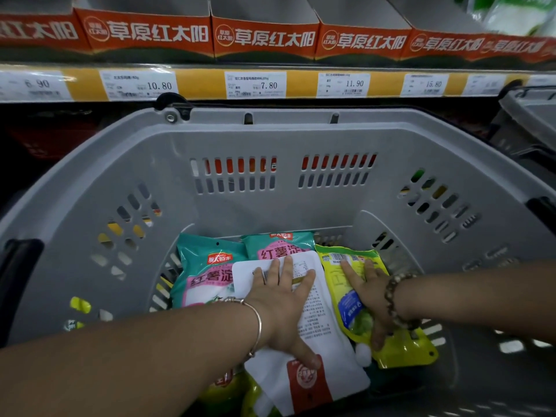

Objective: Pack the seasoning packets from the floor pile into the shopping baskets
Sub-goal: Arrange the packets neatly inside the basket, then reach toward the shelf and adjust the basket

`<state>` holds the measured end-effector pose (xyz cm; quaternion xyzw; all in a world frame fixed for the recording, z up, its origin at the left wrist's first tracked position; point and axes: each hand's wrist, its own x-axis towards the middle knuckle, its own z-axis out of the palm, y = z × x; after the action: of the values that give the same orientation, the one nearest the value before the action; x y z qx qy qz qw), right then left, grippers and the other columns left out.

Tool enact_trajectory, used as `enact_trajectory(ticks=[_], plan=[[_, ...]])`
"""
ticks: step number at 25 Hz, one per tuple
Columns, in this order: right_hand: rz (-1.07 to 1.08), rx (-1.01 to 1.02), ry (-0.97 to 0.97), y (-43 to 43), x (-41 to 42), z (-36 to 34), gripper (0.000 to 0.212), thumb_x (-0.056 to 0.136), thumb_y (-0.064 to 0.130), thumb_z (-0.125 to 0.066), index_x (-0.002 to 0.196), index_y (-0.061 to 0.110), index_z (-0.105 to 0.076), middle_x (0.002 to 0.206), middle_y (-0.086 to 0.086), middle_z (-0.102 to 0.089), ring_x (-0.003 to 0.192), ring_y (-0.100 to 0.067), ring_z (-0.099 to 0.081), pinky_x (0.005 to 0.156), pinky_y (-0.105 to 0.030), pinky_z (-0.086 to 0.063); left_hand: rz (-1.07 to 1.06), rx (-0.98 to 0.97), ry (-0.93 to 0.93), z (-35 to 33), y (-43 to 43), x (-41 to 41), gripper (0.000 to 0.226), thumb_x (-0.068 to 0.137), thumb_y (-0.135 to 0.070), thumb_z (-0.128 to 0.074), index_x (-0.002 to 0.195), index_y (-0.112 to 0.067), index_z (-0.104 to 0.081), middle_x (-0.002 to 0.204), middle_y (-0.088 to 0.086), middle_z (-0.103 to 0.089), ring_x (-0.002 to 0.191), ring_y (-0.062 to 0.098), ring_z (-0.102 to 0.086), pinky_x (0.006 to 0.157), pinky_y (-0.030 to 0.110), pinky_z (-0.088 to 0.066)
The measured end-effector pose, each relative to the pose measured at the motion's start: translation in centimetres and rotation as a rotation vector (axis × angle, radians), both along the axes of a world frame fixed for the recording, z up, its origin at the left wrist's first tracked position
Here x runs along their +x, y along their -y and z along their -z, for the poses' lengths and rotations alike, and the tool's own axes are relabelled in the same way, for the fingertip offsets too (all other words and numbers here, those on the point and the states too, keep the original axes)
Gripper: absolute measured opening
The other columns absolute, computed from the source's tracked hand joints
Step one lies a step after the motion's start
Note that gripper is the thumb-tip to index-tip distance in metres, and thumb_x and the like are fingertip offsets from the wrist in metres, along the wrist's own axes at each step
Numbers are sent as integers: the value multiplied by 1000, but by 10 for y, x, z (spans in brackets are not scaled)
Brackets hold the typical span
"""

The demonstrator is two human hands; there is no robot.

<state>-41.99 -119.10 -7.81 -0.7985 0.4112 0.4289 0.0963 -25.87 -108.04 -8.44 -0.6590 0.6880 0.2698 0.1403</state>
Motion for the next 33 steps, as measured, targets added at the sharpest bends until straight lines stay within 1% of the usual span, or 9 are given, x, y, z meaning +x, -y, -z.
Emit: enact_trajectory(ticks=[2,4,6,8,10,16,22,26,33], plan=[[-64,23,-89,4,4,-8,144,59,52,-81,126,30,45,148,-21,28,142,-41,-1,114,-51,-16,1,23,15,-2,1,0,133,61,-75,-66,145,-28,27,150,18,33,139,38,28,112,57,9],[-162,13,-161,10,11,-15,139,61,60,-76,127,29,43,153,-19,15,141,-37,-14,113,-49,-22,0,71,22,-10,6,2,131,63,-72,-68,146,-28,22,153,17,27,142,39,21,114,57,1],[-287,-18,-115,17,22,-28,126,66,62,-70,143,27,23,155,-14,-14,135,-32,-33,109,-44,-33,10,80,23,-24,17,8,114,70,-62,-71,151,-24,0,158,17,0,144,38,-8,115,52,-21],[-334,-59,39,22,36,-41,106,72,59,-67,148,25,-2,148,-10,-34,127,-29,-44,103,-40,-41,35,-16,18,-44,27,17,78,78,-50,-70,140,-17,-37,141,12,-44,124,30,-47,99,39,-44],[-346,-131,243,22,49,-59,93,76,56,-64,147,23,-14,143,-8,-41,125,-26,-46,102,-35,-41,23,-145,46,-71,33,34,54,83,-42,-66,126,-13,-51,122,8,-59,106,27,-57,85,33,-49],[-326,-259,828,-12,108,-134,78,79,48,-62,143,19,-29,141,-5,-45,124,-21,-47,98,-27,-37,-245,-553,36,-148,-24,104,56,85,-45,-61,134,-23,-49,135,1,-54,118,21,-52,93,28,-42],[-417,-212,1289,-94,198,-189,67,77,39,-66,136,19,-41,131,-3,-53,119,-16,-51,96,-26,-39,-548,-1002,-26,-194,-139,160,49,74,-37,-65,121,-21,-61,114,-5,-64,100,11,-58,83,19,-40],[-572,-167,1343,-161,256,-205,65,79,39,-67,135,19,-42,131,-3,-54,119,-17,-51,99,-30,-40,-719,-1039,76,-197,-227,197,49,77,-33,-67,124,-22,-58,121,-3,-62,109,14,-57,90,23,-40],[-916,-173,1097,-280,337,-185,60,82,43,-60,135,23,-41,131,-3,-50,116,-22,-51,93,-38,-46,-957,-896,272,-160,-386,238,50,82,-39,-64,129,-28,-52,129,-1,-56,117,20,-54,89,32,-45]])
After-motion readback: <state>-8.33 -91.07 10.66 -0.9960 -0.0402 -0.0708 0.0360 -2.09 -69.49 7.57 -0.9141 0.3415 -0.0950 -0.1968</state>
